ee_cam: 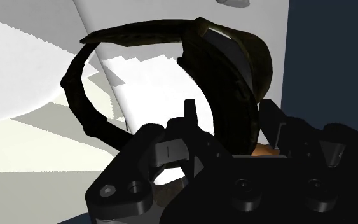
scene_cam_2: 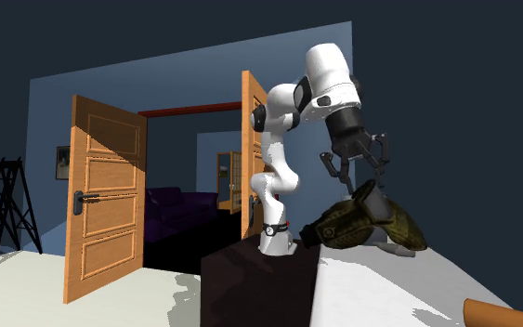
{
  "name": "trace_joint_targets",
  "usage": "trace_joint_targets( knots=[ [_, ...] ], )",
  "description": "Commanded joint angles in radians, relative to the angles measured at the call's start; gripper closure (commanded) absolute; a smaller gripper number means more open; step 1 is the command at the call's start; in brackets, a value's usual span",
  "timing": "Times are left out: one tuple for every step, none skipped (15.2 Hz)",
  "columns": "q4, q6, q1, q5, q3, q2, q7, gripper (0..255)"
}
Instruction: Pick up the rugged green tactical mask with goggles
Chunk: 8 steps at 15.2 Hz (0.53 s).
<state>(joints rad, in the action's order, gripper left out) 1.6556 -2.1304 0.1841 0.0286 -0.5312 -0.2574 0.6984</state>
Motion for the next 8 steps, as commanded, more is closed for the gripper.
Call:
trace_joint_targets(
  knots=[
    [-0.023,0.026,0.000,0.001,-0.001,0.003,0.001,255],
    [-0.035,0.039,0.000,0.001,-0.001,0.005,0.002,255],
    [-0.047,0.052,0.000,0.001,-0.001,0.006,0.003,255],
    [-0.060,0.065,0.001,0.001,-0.002,0.007,0.005,255],
    [-0.073,0.078,0.001,0.001,-0.002,0.007,0.006,255],
    [-0.086,0.091,0.002,0.001,-0.002,0.008,0.008,255],
    [-0.087,0.093,0.002,0.001,-0.002,0.008,0.008,255],
    [-0.088,0.093,0.002,0.001,-0.002,0.008,0.008,255]
  ],
)
